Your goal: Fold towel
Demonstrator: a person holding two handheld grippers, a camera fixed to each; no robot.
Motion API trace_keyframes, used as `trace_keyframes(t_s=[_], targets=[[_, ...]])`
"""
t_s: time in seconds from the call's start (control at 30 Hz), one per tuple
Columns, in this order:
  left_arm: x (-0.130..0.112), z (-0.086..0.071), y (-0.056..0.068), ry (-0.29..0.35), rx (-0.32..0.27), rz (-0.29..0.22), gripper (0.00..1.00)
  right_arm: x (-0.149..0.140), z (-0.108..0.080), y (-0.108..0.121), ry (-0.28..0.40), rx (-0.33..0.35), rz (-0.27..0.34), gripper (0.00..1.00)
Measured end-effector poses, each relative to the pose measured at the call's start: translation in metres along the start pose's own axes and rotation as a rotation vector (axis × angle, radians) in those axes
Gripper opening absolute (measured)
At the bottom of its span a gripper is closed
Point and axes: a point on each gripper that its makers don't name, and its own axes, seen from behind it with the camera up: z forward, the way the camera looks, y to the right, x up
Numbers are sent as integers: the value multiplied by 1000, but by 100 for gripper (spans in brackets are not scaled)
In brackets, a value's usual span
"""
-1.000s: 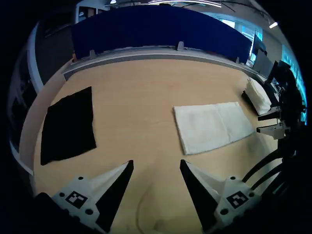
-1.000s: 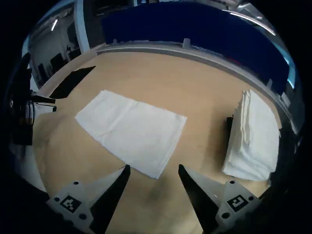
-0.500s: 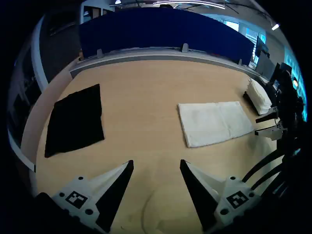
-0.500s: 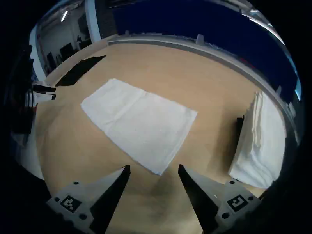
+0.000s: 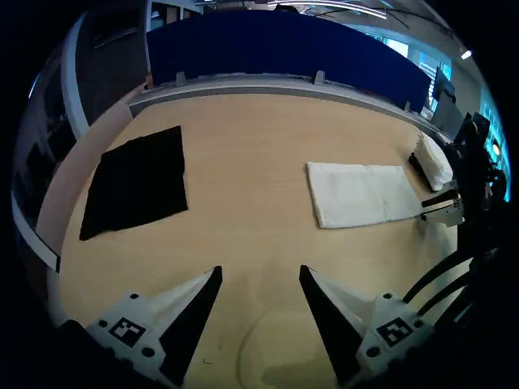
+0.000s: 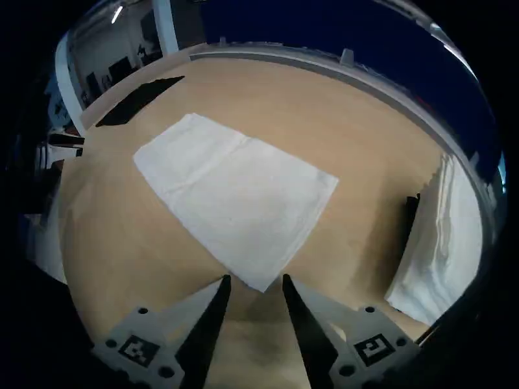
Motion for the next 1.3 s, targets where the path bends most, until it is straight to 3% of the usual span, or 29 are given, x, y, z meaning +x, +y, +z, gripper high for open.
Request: trace_keyframes(t_s=[0.2,0.33,0.53,0.67,0.97,1.3], targets=[[1,-3,0,4,-6,-8,88,-3,2,-1,-15,2,-20,50],[2,-3,0,4,-6,-7,88,-6,4,0,-22,-9,-42,32],[1,-3,0,3,-7,-5,88,-7,4,2,-21,-16,-31,23],[-1,-2,0,0,-8,-10,88,-7,5,6,-18,-33,-22,8],[-3,-2,0,-4,-10,-5,88,-1,0,6,-8,-40,-12,6],[1,-7,-1,11,-14,-14,88,34,-25,3,41,-59,-30,6]])
